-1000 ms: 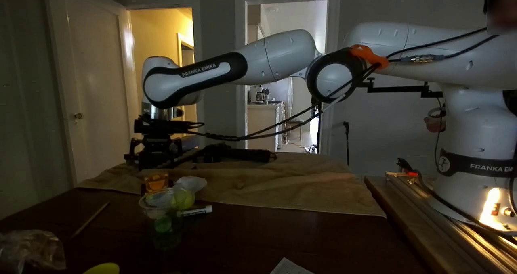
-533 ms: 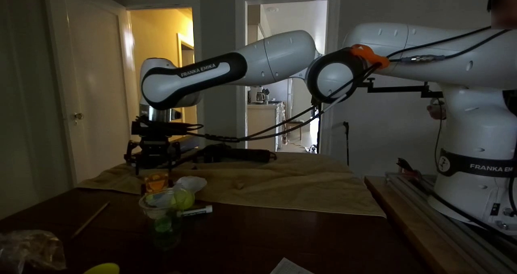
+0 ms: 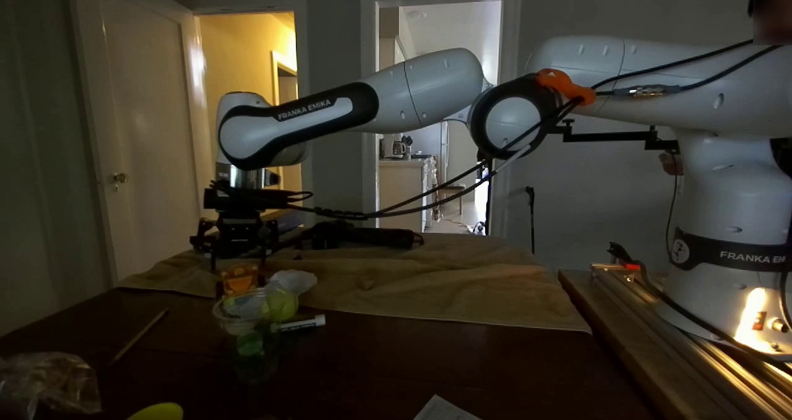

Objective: Move the toy to the left

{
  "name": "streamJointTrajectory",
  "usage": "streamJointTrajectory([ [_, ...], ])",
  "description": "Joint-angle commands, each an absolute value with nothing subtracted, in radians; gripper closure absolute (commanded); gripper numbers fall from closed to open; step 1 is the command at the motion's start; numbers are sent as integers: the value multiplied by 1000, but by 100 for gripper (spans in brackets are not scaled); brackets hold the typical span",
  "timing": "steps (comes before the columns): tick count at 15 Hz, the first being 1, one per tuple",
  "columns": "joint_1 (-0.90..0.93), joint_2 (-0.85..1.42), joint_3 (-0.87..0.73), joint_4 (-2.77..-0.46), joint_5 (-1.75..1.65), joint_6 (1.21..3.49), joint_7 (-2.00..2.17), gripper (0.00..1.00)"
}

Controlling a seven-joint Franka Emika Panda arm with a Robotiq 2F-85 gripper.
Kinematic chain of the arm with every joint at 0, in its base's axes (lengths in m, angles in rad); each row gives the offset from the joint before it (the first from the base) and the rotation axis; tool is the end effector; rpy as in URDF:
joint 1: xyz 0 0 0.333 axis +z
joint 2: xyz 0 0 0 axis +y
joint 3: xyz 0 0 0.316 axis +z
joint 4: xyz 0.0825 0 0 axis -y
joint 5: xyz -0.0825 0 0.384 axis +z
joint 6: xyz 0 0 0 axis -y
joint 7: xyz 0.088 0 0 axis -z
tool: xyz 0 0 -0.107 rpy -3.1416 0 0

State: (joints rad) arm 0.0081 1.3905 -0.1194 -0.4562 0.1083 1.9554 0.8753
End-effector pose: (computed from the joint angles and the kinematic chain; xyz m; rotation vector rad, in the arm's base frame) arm 0.8168 -0.0209 0.1880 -2.7831 1.3742 -0.1672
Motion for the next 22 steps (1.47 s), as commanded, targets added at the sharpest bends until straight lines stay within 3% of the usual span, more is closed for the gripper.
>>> streamJointTrajectory([
  [1,-6,1410,-97,-436,83,1944,878,0],
  [16,-12,1456,-85,-429,83,1967,736,0],
  [18,-11,1459,-85,-431,83,1967,726,26],
  [22,-10,1447,-81,-450,85,1986,714,54],
])
